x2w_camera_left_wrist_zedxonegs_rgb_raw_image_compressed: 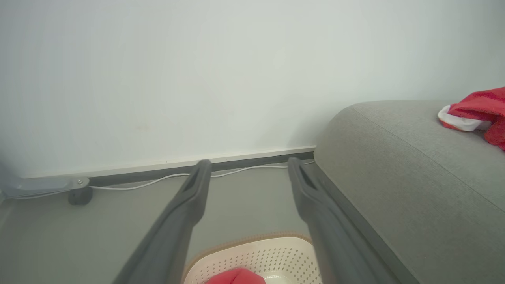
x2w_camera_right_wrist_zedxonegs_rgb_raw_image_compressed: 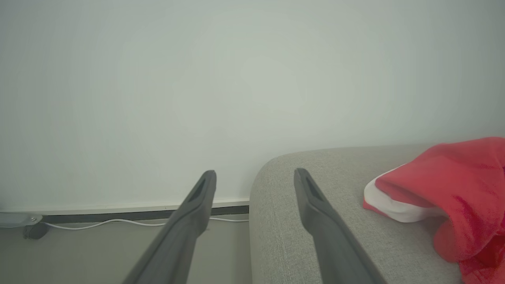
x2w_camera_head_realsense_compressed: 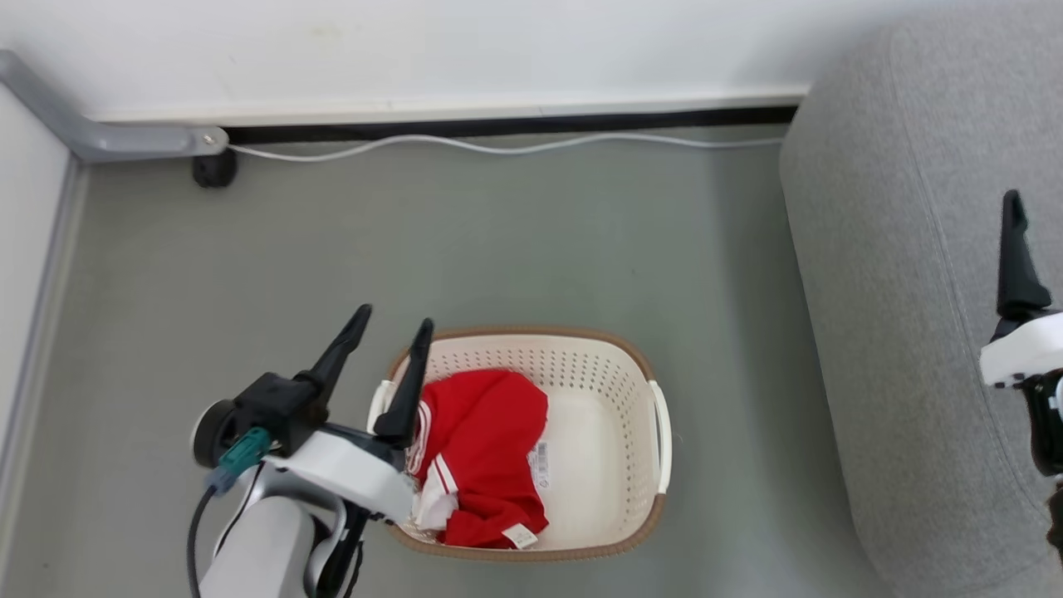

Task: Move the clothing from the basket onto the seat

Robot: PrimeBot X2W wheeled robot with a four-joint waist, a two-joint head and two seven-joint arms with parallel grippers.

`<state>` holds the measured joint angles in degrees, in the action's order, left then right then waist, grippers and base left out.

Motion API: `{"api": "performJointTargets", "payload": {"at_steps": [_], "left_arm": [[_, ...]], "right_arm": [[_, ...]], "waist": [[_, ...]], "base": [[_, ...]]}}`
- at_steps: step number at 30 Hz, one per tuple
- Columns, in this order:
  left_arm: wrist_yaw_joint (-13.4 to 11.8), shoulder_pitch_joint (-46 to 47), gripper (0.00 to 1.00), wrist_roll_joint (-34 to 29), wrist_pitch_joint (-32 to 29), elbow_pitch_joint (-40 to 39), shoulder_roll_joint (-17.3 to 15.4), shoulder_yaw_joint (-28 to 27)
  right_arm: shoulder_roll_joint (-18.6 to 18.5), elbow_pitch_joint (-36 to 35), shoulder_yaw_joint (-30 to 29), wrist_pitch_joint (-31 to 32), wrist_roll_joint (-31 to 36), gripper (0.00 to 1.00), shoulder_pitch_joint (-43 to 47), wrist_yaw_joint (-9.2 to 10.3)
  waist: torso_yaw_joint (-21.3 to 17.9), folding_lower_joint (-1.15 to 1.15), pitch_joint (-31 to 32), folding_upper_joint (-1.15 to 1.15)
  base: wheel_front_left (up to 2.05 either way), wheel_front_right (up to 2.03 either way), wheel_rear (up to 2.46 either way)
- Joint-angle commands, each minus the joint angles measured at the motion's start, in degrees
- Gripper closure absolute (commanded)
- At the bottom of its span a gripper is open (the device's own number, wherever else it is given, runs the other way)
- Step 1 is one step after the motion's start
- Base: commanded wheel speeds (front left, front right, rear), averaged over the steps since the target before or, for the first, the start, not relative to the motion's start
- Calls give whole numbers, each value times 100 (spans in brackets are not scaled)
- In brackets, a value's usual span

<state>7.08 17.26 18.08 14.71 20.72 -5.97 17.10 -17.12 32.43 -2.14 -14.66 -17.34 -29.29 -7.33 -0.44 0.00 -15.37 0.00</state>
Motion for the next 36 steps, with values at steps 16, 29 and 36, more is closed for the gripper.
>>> {"api": "performJointTargets", "payload": {"at_steps": [16,29,36], "left_arm": [[26,-954,0,-606,29,-138,212,-1751],[35,-1470,0,-780,29,-171,300,-1975],[36,-1529,0,-718,29,-172,307,-1949]], "right_arm": [[631,-685,494,-34,55,0,1132,-16],[938,-741,577,-34,177,0,1859,-16],[990,-776,539,-34,216,0,1915,-16]], "waist": [[539,0,1178,0],[473,0,1428,0],[442,0,1470,0]], "base": [[0,0,0],[0,0,0],[0,0,0]]}}
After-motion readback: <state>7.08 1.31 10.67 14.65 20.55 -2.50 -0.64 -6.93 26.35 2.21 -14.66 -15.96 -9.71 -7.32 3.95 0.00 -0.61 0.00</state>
